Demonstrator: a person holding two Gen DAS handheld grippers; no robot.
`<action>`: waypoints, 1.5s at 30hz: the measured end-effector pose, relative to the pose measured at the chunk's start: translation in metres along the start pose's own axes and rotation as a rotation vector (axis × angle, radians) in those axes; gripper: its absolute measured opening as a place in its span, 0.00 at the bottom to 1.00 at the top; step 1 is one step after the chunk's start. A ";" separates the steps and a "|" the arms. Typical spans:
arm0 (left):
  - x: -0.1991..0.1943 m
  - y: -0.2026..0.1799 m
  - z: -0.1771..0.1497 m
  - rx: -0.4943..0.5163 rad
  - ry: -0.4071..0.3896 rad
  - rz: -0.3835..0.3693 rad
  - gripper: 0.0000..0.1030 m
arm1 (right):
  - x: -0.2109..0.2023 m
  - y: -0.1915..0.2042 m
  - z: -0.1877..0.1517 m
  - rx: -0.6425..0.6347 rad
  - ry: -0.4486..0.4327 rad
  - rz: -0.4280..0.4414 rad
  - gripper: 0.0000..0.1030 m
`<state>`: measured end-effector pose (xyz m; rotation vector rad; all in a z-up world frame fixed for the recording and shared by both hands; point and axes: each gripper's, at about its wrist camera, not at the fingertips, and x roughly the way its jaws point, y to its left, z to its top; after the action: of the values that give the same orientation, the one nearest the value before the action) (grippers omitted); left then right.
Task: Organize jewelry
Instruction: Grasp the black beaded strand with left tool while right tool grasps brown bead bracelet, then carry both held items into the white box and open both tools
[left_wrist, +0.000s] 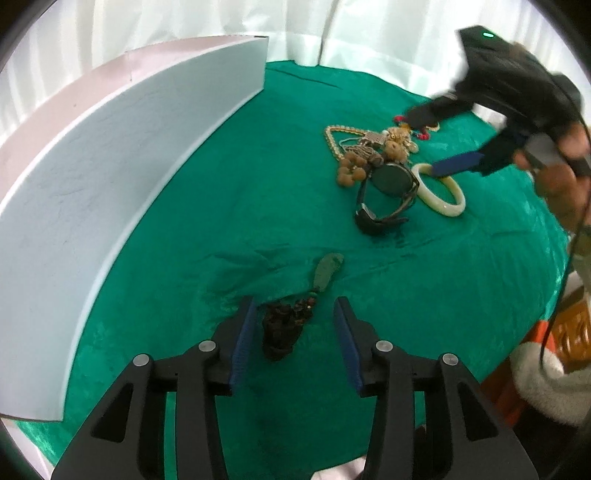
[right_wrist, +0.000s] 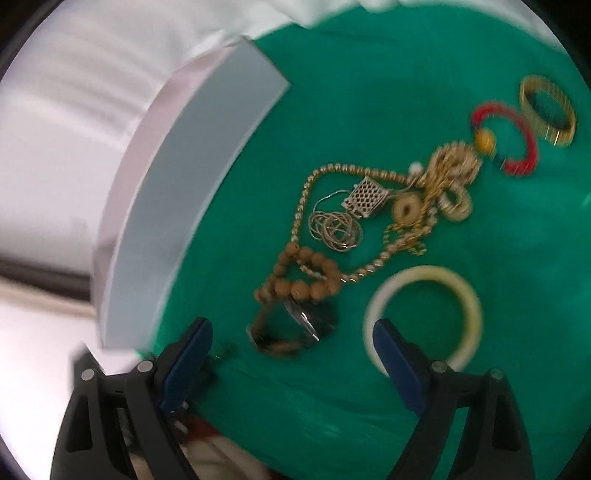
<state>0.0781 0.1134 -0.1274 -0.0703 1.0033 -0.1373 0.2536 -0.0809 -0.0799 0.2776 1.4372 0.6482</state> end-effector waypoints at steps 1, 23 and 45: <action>0.001 0.000 0.000 0.005 0.003 -0.001 0.43 | 0.005 -0.002 0.003 0.027 0.002 0.005 0.88; -0.098 0.047 0.019 -0.231 -0.191 -0.056 0.13 | -0.057 0.085 -0.011 -0.192 -0.302 -0.009 0.11; -0.097 0.236 0.054 -0.627 -0.104 0.351 0.15 | 0.069 0.315 0.061 -0.568 -0.220 0.097 0.11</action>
<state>0.0920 0.3608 -0.0461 -0.4652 0.9097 0.5023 0.2354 0.2221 0.0439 -0.0305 0.9846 1.0403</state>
